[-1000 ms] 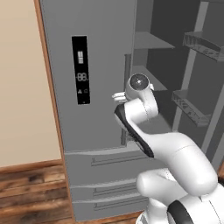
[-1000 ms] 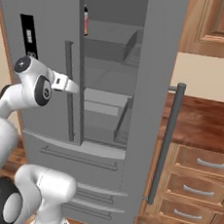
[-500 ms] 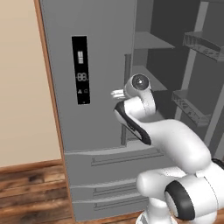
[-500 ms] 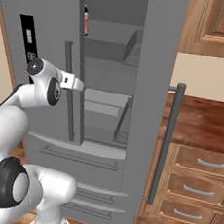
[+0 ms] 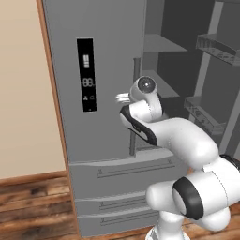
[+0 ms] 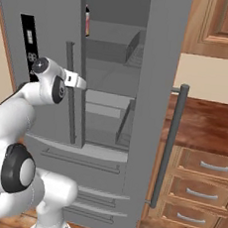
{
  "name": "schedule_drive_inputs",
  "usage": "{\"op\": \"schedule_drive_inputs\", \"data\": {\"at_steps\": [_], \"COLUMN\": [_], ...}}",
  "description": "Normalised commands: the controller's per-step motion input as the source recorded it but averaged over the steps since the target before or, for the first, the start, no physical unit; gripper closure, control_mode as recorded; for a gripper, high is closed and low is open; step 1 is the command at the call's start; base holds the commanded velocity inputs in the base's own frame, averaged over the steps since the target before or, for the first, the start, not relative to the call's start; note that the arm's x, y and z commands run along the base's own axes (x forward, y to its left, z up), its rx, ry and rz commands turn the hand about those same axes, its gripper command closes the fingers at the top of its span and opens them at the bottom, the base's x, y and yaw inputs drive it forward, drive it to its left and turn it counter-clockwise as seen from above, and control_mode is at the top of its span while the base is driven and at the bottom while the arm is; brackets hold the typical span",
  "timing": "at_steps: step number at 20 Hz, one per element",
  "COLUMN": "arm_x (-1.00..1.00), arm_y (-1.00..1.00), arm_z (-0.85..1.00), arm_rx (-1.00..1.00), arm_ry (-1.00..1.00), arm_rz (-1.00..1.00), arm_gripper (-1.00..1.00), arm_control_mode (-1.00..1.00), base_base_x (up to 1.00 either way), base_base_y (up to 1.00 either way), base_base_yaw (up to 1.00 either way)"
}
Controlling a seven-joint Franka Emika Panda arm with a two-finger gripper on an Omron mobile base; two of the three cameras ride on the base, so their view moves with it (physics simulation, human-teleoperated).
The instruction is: Open the fridge, grab two sodas, and place both sodas inside the bowl with ice on the dining counter.
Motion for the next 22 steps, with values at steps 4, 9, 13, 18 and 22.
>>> {"op": "schedule_drive_inputs", "data": {"at_steps": [4, 9, 13, 18, 22], "arm_x": [0.42, 0.08, -0.38, -0.97, -1.0], "arm_y": [0.0, 0.01, 0.05, 0.41, 0.62], "arm_z": [-0.01, -0.02, 0.0, 0.0, 0.0], "arm_rx": [0.0, 0.0, 0.0, 0.0, 0.0], "arm_ry": [0.0, 0.02, -0.01, -0.09, -0.05], "arm_rz": [0.07, 0.01, 0.02, 0.08, 0.09], "arm_gripper": [1.0, 1.0, 1.0, 1.0, 1.0], "arm_control_mode": [-1.0, -1.0, -1.0, -1.0, -1.0], "base_base_x": [0.0, 0.0, 0.0, 0.0, 0.0], "base_base_y": [0.0, 0.0, 0.0, 0.0, 0.0], "base_base_yaw": [0.0, 0.0, 0.0, 0.0, 0.0]}}
